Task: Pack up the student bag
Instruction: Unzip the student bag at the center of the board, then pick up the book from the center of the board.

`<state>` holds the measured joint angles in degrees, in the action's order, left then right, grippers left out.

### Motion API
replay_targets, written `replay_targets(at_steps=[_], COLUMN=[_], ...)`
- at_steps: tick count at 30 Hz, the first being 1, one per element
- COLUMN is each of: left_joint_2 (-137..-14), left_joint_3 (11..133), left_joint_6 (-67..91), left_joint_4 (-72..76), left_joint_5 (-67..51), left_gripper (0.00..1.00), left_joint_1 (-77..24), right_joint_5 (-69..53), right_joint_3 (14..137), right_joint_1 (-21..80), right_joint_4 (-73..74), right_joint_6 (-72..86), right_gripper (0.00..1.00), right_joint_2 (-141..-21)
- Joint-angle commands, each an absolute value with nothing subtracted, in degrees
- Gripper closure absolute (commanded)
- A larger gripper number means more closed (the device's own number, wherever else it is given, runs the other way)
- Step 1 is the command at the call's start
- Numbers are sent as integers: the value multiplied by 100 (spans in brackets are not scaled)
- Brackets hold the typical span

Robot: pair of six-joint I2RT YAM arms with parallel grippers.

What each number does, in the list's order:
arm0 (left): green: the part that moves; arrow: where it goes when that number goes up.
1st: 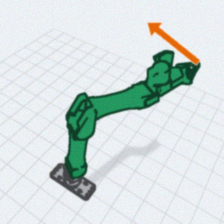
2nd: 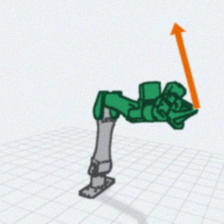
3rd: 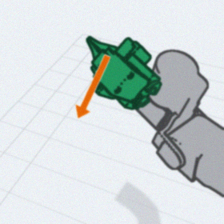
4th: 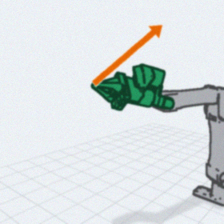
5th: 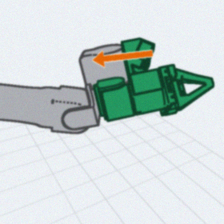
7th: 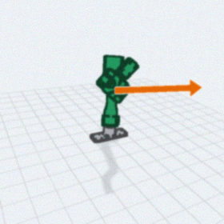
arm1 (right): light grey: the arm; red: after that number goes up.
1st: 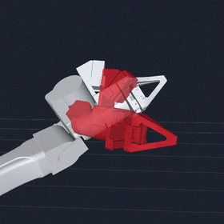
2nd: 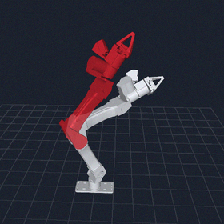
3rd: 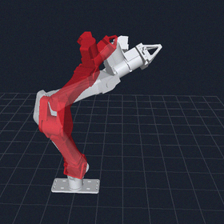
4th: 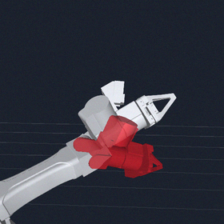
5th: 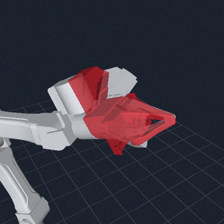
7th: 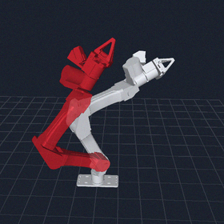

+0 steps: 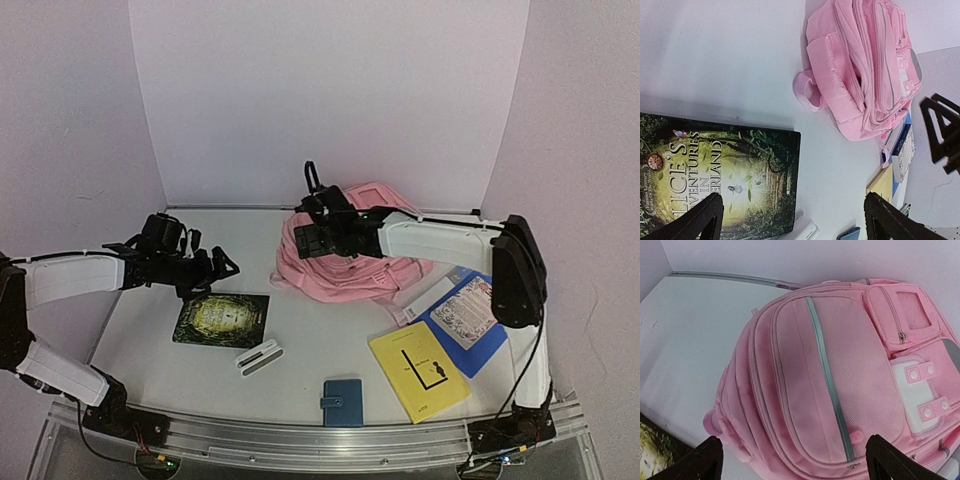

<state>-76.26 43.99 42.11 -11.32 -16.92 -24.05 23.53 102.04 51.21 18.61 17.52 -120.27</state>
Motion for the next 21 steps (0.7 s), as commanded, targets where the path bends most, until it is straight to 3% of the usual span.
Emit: replay_targets(at_steps=[1,8,21], left_joint_2=[-7485,-7404,-6865], left_joint_3=[4420,4325,4208], left_joint_6=[4071,4055,3926], left_joint_4=[-1278,-1432,-1543], left_joint_5=[-1445,-1263,-1271], left_gripper=[2,2,2], left_joint_1=[-2392,-2392,-2393], right_joint_5=[2204,2288,1371], right_joint_3=[9115,6829,4281], right_joint_1=[5124,4475,1281], right_joint_4=[1676,1775,1715], right_joint_6=[2215,3385,4731], right_gripper=[2,2,2], right_joint_2=[-10179,-8669,-7109])
